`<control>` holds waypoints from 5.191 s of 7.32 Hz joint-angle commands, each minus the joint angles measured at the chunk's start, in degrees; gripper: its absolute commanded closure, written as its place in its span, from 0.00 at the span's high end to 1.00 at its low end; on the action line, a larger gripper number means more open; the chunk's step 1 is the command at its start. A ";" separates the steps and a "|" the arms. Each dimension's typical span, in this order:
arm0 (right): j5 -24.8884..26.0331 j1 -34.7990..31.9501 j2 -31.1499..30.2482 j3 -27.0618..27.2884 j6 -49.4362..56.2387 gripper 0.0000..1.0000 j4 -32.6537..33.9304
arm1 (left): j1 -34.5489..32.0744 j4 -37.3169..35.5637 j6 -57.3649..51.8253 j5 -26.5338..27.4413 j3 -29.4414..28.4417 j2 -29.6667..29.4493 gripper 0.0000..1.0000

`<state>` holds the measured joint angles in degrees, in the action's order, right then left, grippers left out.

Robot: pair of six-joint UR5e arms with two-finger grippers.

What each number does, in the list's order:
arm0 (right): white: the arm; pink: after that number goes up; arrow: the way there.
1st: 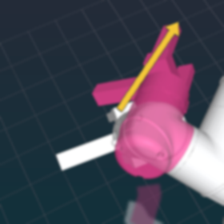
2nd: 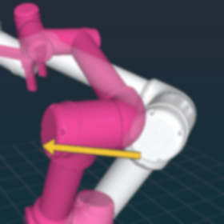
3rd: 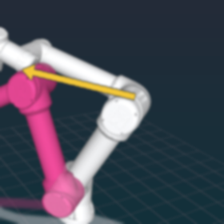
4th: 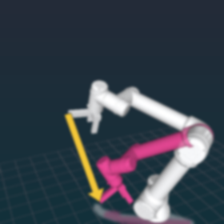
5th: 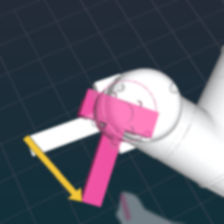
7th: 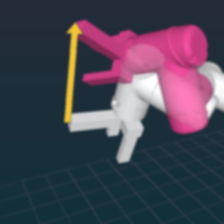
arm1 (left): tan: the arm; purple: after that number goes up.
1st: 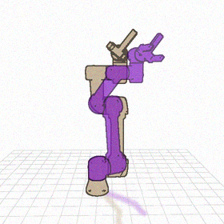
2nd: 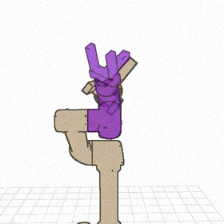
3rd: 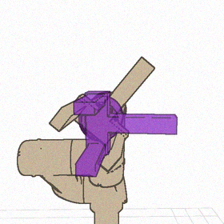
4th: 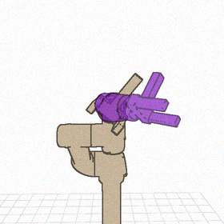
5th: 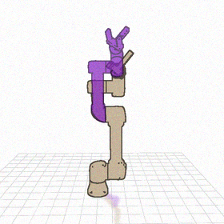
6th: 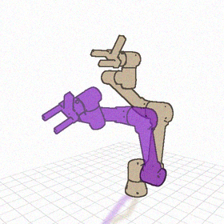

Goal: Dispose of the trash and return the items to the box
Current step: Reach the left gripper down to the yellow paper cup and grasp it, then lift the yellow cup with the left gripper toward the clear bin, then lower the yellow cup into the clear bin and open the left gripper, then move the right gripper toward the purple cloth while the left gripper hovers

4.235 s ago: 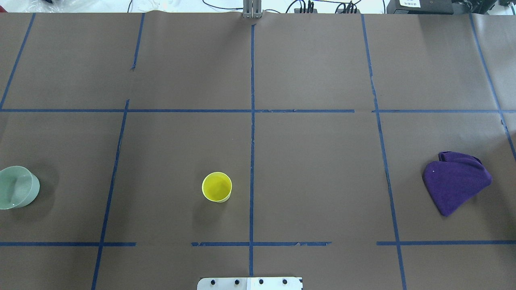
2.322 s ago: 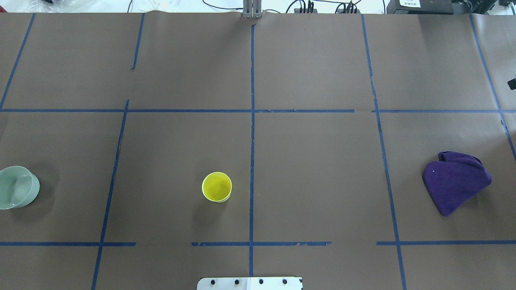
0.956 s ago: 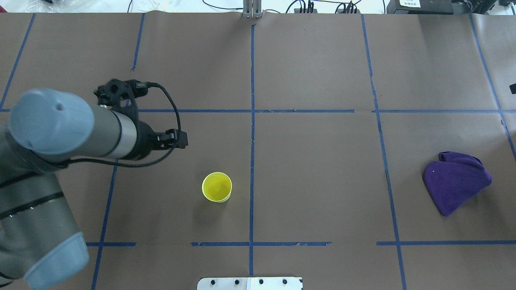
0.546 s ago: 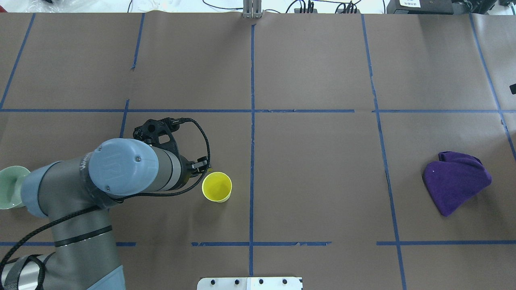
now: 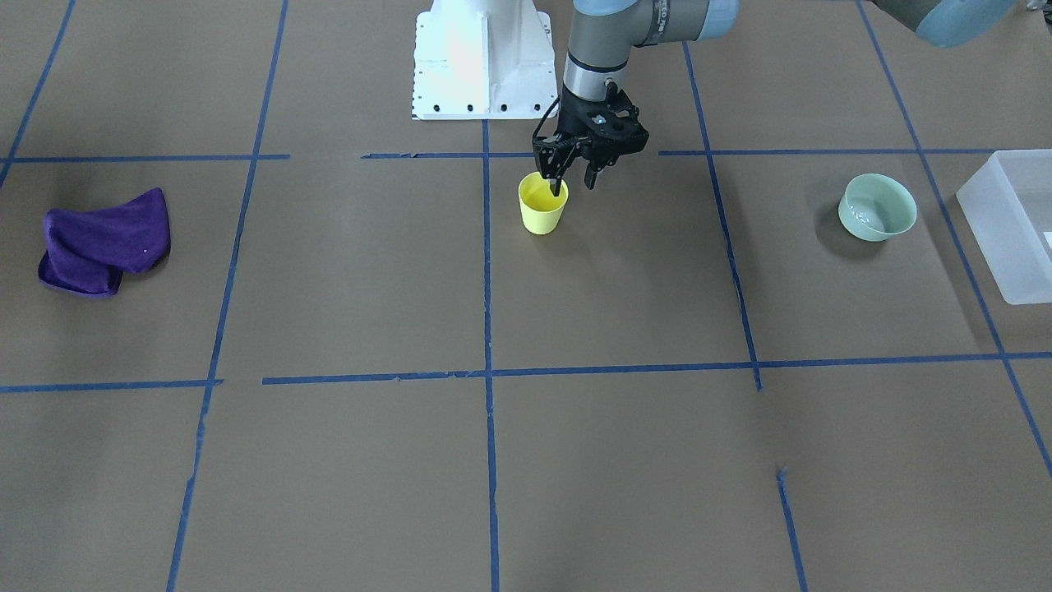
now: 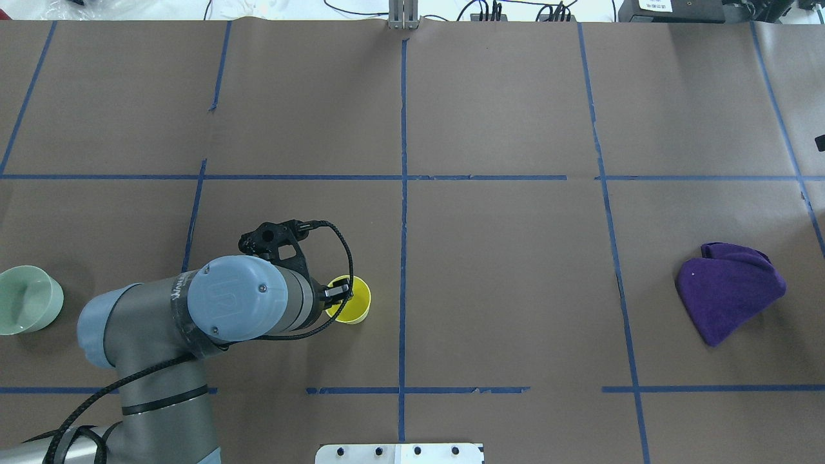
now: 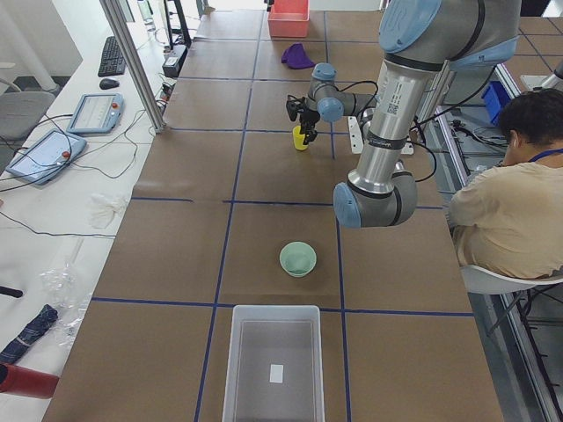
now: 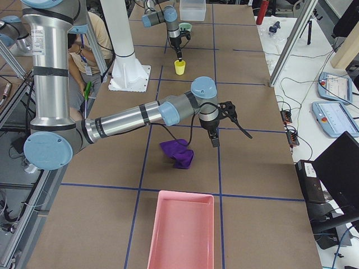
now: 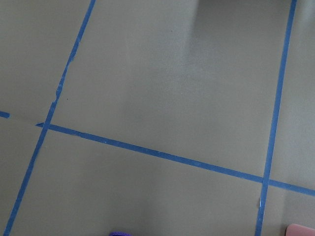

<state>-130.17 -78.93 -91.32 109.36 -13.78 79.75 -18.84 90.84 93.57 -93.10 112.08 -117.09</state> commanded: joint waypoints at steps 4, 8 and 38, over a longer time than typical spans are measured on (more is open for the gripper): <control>0.18 0.00 0.09 -0.03 0.16 1.00 -0.03 | -3.53 1.45 -8.07 -0.15 4.25 0.29 0.00; 0.18 0.00 0.18 -0.03 0.16 1.00 -0.12 | -25.57 1.44 -35.65 -13.22 12.53 8.78 0.00; -1.85 2.63 -0.17 0.85 -10.46 1.00 -5.48 | -68.42 22.74 -109.30 -44.01 -13.51 37.34 1.00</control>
<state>-132.04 -77.45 -91.41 110.12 -21.23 74.81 -86.67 124.58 -16.86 -137.01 94.14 -75.68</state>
